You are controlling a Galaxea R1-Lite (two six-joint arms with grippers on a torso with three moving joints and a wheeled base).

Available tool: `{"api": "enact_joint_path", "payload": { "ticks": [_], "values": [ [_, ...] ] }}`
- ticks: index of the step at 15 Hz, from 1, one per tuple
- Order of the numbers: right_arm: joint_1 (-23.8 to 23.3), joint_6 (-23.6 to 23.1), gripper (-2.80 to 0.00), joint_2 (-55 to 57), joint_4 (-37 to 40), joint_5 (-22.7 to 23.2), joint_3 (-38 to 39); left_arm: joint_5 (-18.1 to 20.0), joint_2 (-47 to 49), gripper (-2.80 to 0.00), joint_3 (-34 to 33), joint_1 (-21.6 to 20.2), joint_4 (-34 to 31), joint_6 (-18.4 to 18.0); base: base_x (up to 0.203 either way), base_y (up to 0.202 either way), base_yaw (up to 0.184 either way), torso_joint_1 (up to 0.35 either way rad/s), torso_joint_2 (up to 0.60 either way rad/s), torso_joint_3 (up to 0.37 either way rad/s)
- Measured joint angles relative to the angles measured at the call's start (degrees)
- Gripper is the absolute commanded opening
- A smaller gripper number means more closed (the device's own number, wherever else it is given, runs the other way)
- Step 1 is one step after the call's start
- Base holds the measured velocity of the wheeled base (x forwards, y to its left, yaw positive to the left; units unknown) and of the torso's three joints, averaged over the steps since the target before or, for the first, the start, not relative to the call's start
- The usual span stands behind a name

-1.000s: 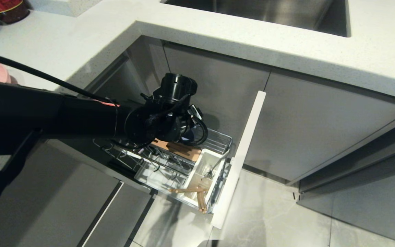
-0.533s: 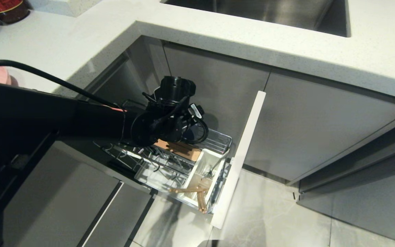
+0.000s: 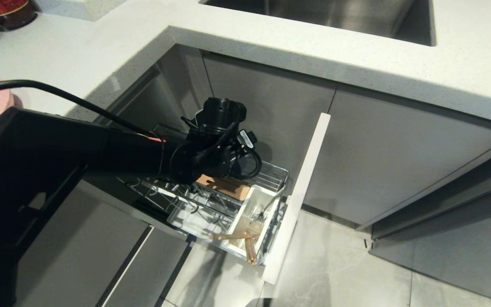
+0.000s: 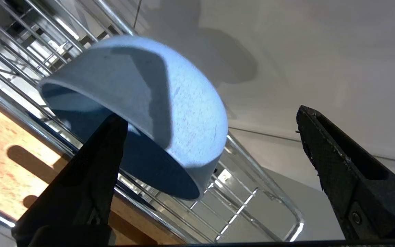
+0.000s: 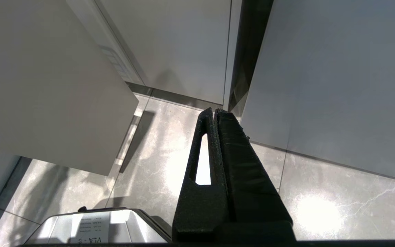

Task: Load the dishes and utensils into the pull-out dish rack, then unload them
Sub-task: Take the bowl out of the cupboard

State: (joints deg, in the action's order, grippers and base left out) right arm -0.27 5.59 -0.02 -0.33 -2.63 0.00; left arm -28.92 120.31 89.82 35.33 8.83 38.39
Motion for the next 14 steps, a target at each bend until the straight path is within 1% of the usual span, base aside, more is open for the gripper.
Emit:
{"api": "enact_joint_path", "payload": {
  "ticks": [3,4,14],
  "values": [
    [0.0,0.0,-2.80,0.0,0.0,0.0,0.0,0.0,1.1,0.00,0.5,0.0,0.0,0.0,0.000,0.000,0.000,0.000,0.00,0.000],
    [0.0,0.0,-2.80,0.0,0.0,0.0,0.0,0.0,1.3,-2.80,0.6,0.0,0.0,-0.2,0.000,0.000,0.000,0.000,0.00,0.000],
    [0.0,0.0,-2.80,0.0,0.0,0.0,0.0,0.1,1.7,-2.80,0.7,0.3,0.1,-0.7,0.000,0.000,0.000,0.000,0.00,0.000]
  ]
}}
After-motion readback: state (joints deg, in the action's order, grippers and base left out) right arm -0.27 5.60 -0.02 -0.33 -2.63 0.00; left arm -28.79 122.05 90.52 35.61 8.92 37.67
